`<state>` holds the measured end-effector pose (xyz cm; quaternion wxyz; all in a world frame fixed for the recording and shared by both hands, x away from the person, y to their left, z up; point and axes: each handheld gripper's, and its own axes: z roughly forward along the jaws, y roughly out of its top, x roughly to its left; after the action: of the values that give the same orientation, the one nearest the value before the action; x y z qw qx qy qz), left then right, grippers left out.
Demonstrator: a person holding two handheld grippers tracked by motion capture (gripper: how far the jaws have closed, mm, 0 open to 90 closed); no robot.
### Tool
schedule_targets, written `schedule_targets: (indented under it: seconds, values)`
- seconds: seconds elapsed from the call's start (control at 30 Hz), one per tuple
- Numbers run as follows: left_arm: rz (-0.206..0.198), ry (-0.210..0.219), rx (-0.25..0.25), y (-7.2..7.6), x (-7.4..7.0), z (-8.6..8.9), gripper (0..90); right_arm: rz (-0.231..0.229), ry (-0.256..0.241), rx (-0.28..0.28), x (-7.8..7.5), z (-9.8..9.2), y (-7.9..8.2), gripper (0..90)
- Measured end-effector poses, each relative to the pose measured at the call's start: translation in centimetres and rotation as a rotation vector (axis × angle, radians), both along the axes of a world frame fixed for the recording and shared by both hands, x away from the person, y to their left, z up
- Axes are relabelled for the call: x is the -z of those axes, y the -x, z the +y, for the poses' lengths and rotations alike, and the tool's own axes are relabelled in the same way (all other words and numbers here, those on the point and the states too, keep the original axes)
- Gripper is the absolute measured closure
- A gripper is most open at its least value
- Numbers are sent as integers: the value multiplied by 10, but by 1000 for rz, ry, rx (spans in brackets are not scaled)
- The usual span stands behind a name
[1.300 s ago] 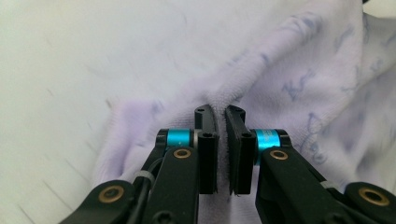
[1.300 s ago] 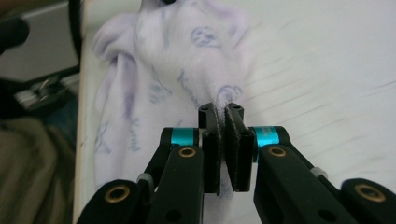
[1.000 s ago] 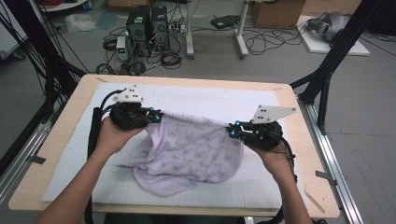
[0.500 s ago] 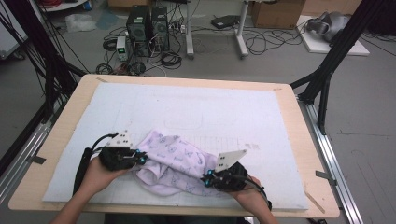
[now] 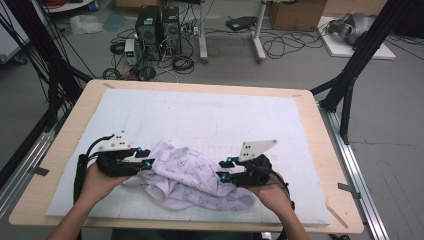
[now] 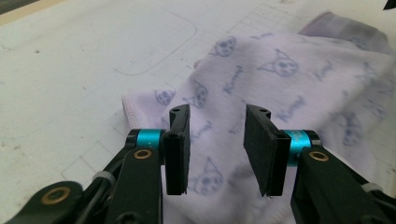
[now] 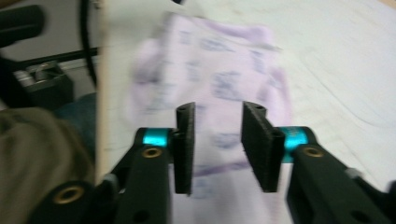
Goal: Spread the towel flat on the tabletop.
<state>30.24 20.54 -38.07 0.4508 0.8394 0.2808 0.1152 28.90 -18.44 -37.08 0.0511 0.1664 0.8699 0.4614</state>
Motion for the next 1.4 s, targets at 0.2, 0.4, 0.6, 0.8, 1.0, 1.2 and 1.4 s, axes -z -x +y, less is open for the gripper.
schedule_targets:
  seconds: [0.2,0.4,0.6,0.8,1.0,1.2,1.4]
  values:
    - [98,-68,45,-14,31,-17,600,71,70,61,31,0,-19,562]
    - [127,-95,64,-10,48,-20,694,146,154,37,58,-9,-16,810]
    - [91,-97,64,-1,37,-17,865,137,154,5,60,-19,0,883]
    - [60,-37,47,17,22,3,870,131,128,-17,55,-27,20,887]
    - [51,-41,59,33,14,16,816,95,88,-51,35,-31,42,883]
    - [35,-15,38,18,9,10,664,36,50,7,17,-29,23,775]
    - [61,1,75,-7,13,-6,556,61,34,35,25,-8,-16,612]
